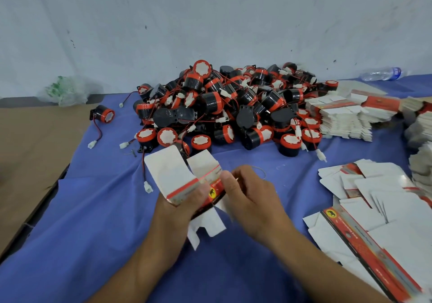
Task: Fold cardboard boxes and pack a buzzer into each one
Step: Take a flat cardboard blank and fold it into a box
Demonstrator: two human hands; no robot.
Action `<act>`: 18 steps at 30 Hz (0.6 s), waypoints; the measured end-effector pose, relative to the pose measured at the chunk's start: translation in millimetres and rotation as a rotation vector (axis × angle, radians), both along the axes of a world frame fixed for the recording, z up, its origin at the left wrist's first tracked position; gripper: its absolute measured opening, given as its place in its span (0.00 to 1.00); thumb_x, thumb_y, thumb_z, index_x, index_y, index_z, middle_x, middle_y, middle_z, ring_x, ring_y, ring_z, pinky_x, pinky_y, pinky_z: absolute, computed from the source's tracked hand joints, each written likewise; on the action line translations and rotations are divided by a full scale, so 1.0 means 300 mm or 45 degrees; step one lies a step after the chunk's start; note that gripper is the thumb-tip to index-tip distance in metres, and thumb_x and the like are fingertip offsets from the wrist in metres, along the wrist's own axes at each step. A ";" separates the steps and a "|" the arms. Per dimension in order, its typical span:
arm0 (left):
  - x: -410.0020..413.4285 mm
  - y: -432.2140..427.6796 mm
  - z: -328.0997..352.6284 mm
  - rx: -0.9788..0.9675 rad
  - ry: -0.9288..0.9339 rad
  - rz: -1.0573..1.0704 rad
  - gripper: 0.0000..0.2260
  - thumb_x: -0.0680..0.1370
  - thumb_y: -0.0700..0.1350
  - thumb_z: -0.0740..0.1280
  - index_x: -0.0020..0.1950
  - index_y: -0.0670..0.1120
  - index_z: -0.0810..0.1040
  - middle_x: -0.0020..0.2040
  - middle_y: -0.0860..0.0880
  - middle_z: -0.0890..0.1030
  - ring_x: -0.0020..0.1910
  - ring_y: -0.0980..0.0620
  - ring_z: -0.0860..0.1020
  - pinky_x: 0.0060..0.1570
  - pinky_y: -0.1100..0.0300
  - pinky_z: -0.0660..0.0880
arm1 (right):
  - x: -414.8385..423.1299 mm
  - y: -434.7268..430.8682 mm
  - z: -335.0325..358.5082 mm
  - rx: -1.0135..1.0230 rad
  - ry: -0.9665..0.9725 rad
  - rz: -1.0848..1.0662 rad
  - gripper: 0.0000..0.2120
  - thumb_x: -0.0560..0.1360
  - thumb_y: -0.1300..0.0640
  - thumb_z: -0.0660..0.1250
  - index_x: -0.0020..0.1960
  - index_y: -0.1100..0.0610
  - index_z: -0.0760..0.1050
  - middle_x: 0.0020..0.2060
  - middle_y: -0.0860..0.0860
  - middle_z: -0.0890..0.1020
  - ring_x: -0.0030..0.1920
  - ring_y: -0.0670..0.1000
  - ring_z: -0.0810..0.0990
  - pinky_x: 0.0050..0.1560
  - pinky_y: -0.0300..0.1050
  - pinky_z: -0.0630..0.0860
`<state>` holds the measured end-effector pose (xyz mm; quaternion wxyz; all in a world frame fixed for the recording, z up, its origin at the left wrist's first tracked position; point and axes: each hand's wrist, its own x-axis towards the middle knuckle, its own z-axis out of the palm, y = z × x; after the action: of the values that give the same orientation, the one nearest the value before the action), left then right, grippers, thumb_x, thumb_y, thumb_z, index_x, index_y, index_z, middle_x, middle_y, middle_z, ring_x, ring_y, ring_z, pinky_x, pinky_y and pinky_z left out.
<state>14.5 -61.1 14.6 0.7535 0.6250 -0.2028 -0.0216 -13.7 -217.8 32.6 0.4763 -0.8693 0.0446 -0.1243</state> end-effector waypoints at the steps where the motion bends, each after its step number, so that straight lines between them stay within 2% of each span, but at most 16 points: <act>1: 0.003 0.002 0.004 -0.082 0.102 -0.071 0.17 0.76 0.57 0.69 0.60 0.49 0.81 0.55 0.42 0.84 0.54 0.41 0.83 0.51 0.49 0.81 | 0.002 -0.012 0.004 -0.063 -0.035 0.017 0.20 0.74 0.30 0.54 0.43 0.45 0.71 0.33 0.37 0.78 0.35 0.41 0.75 0.33 0.38 0.71; 2: 0.005 0.004 0.011 -0.180 0.228 -0.123 0.16 0.78 0.55 0.67 0.60 0.49 0.82 0.56 0.41 0.83 0.55 0.41 0.82 0.50 0.51 0.80 | 0.006 -0.021 0.008 -0.023 -0.059 0.038 0.19 0.75 0.31 0.55 0.44 0.45 0.73 0.35 0.37 0.78 0.36 0.41 0.75 0.35 0.37 0.71; 4: 0.010 0.016 0.030 -0.412 0.567 -0.154 0.15 0.75 0.55 0.67 0.56 0.49 0.85 0.54 0.43 0.84 0.50 0.44 0.84 0.42 0.53 0.81 | 0.015 -0.032 0.012 0.317 -0.042 0.160 0.12 0.75 0.38 0.63 0.52 0.42 0.77 0.44 0.37 0.80 0.44 0.41 0.78 0.46 0.38 0.77; 6: 0.017 0.033 0.039 -0.633 0.812 -0.256 0.19 0.73 0.57 0.68 0.56 0.45 0.85 0.54 0.42 0.84 0.49 0.43 0.84 0.40 0.52 0.81 | 0.024 -0.043 0.004 0.739 0.053 0.430 0.19 0.71 0.46 0.67 0.63 0.43 0.76 0.55 0.42 0.82 0.55 0.48 0.81 0.60 0.47 0.78; 8: 0.017 0.048 0.049 -0.766 0.910 -0.358 0.24 0.74 0.58 0.67 0.60 0.40 0.82 0.57 0.39 0.82 0.51 0.39 0.83 0.42 0.48 0.82 | 0.020 -0.042 -0.004 0.932 0.094 0.668 0.26 0.71 0.48 0.68 0.69 0.44 0.72 0.60 0.47 0.82 0.57 0.52 0.81 0.62 0.49 0.77; 10: 0.018 0.055 0.063 -0.791 0.993 -0.401 0.26 0.74 0.57 0.68 0.61 0.39 0.81 0.56 0.37 0.83 0.49 0.38 0.84 0.40 0.47 0.82 | 0.011 -0.029 -0.005 0.905 0.038 0.757 0.28 0.72 0.46 0.70 0.71 0.41 0.70 0.66 0.46 0.78 0.62 0.49 0.79 0.62 0.45 0.76; 11: 0.013 0.055 0.074 -0.782 1.015 -0.446 0.25 0.74 0.57 0.69 0.60 0.38 0.81 0.53 0.37 0.83 0.47 0.38 0.84 0.39 0.47 0.82 | 0.011 -0.028 -0.007 0.837 -0.021 0.739 0.27 0.72 0.43 0.72 0.70 0.39 0.71 0.71 0.43 0.73 0.66 0.47 0.76 0.62 0.47 0.76; 13: 0.013 0.053 0.082 -0.762 1.028 -0.504 0.25 0.73 0.60 0.69 0.55 0.39 0.84 0.49 0.38 0.84 0.44 0.39 0.85 0.36 0.49 0.82 | 0.012 -0.030 -0.007 0.603 -0.147 0.675 0.26 0.70 0.36 0.72 0.67 0.35 0.73 0.76 0.34 0.61 0.73 0.46 0.68 0.66 0.56 0.73; 14: 0.008 0.048 0.076 -0.723 0.996 -0.477 0.25 0.73 0.61 0.66 0.53 0.40 0.85 0.47 0.40 0.85 0.42 0.42 0.85 0.34 0.51 0.82 | 0.013 -0.034 -0.005 0.499 -0.186 0.656 0.25 0.71 0.35 0.72 0.66 0.35 0.73 0.76 0.32 0.58 0.76 0.45 0.64 0.68 0.59 0.71; 15: 0.001 0.042 0.062 -0.638 0.929 -0.426 0.23 0.76 0.60 0.63 0.51 0.42 0.86 0.45 0.43 0.86 0.40 0.46 0.85 0.33 0.55 0.82 | 0.011 -0.037 -0.003 0.438 -0.205 0.658 0.24 0.71 0.37 0.71 0.66 0.36 0.73 0.77 0.34 0.59 0.77 0.45 0.62 0.70 0.57 0.69; 17: -0.012 0.022 0.027 -0.370 0.741 -0.227 0.20 0.83 0.51 0.54 0.48 0.45 0.84 0.39 0.50 0.86 0.36 0.54 0.85 0.31 0.62 0.80 | 0.006 -0.038 -0.002 0.345 -0.213 0.685 0.25 0.71 0.40 0.73 0.67 0.39 0.73 0.72 0.38 0.67 0.74 0.45 0.66 0.68 0.46 0.69; 18: -0.016 0.011 0.016 -0.262 0.672 -0.178 0.21 0.84 0.50 0.52 0.49 0.45 0.83 0.40 0.49 0.85 0.37 0.53 0.85 0.31 0.62 0.80 | 0.003 -0.039 -0.003 0.266 -0.211 0.665 0.26 0.70 0.40 0.74 0.66 0.38 0.72 0.68 0.38 0.71 0.71 0.45 0.69 0.66 0.42 0.70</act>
<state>9.8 -57.8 19.4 0.8363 0.5027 -0.0434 -0.2147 -12.9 -229.5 31.9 0.5811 -0.7845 -0.2072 -0.0629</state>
